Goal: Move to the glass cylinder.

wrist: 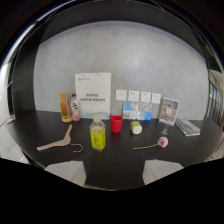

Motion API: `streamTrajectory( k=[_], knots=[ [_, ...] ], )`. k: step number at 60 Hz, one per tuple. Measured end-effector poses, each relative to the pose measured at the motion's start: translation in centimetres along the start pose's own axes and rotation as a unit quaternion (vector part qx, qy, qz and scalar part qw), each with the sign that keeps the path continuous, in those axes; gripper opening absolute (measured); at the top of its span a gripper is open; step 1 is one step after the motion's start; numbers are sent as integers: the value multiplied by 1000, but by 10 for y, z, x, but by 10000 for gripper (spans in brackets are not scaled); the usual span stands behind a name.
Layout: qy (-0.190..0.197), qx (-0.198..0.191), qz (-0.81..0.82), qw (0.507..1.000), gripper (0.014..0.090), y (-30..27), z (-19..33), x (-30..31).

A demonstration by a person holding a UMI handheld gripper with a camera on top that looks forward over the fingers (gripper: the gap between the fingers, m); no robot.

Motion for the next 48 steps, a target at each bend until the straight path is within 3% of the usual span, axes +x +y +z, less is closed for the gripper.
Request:
streamTrajectory(
  k=[13,26,40,48],
  knots=[
    [14,-10,-1,1000,854,18,-12,16],
    [57,-28,-2,998,856,34,-8,92],
    [107,-17,-3,994,850,22,35,215],
    [102,-10,6,995,855,9,85,269]
  ],
)
